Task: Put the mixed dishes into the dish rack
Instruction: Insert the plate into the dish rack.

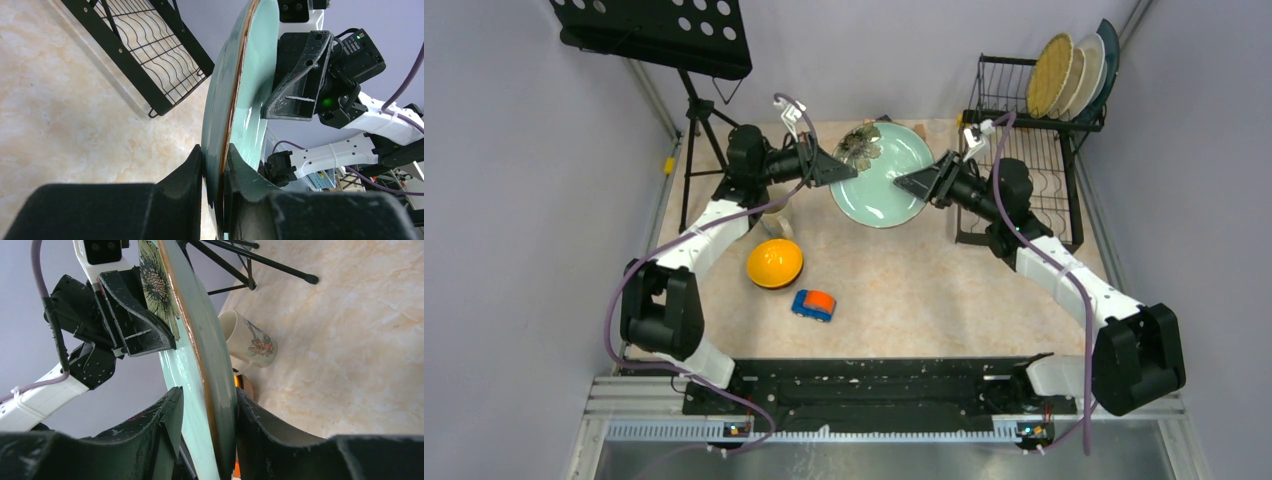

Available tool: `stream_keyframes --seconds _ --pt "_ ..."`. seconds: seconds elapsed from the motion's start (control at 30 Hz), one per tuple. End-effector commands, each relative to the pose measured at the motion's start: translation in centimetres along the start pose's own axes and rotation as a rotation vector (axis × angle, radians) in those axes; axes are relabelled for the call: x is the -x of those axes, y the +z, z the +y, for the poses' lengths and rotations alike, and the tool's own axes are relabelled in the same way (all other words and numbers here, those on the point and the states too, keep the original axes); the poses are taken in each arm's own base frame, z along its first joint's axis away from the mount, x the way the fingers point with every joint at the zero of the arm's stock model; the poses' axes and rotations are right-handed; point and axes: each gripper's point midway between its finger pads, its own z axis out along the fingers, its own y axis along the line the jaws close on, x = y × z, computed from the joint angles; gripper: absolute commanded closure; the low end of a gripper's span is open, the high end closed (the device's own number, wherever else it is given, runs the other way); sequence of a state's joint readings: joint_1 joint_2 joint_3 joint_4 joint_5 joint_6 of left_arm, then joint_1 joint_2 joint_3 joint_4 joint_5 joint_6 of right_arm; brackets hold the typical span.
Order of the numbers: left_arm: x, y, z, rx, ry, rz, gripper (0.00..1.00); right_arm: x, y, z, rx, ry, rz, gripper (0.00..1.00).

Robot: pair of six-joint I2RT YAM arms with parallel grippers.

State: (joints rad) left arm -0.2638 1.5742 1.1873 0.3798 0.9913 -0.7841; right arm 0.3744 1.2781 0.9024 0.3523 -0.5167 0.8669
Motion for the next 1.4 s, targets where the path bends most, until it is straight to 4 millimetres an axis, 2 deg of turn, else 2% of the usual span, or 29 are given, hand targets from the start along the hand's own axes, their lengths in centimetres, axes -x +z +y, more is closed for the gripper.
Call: stream_keyframes --seconds 0.0,0.13,0.47,0.53,0.63,0.77,0.93,1.2,1.37 --pt "2.5 -0.4 -3.7 -0.081 0.148 -0.063 1.00 2.2 -0.8 2.9 0.086 -0.070 -0.076 0.60" --pt "2.4 -0.4 -3.5 -0.082 0.139 -0.057 1.00 2.2 -0.9 3.0 0.086 -0.079 -0.073 0.69" --pt "2.2 -0.1 -3.0 -0.078 0.123 -0.048 1.00 2.5 -0.8 3.3 0.082 -0.121 -0.063 1.00" --pt "2.1 -0.1 -2.7 -0.076 0.114 -0.044 0.97 2.6 -0.9 3.3 0.074 -0.126 -0.061 1.00" --pt "2.1 0.0 -2.3 -0.064 0.102 -0.044 0.86 2.7 -1.0 3.1 0.054 -0.136 -0.069 1.00" --pt "1.9 0.0 -1.7 -0.031 0.104 -0.042 0.65 3.0 -1.3 2.7 0.015 -0.153 -0.077 1.00" --pt "1.8 -0.2 -0.7 0.038 0.117 -0.041 0.48 3.2 -1.4 2.1 -0.025 -0.164 -0.086 1.00" --pt "1.6 -0.4 0.5 0.111 0.123 -0.026 0.36 3.5 -1.7 1.4 -0.080 -0.171 -0.097 1.00" --pt "1.2 -0.7 1.5 0.180 0.142 -0.003 0.31 4.4 -2.5 -0.2 -0.199 -0.186 -0.133 1.00"
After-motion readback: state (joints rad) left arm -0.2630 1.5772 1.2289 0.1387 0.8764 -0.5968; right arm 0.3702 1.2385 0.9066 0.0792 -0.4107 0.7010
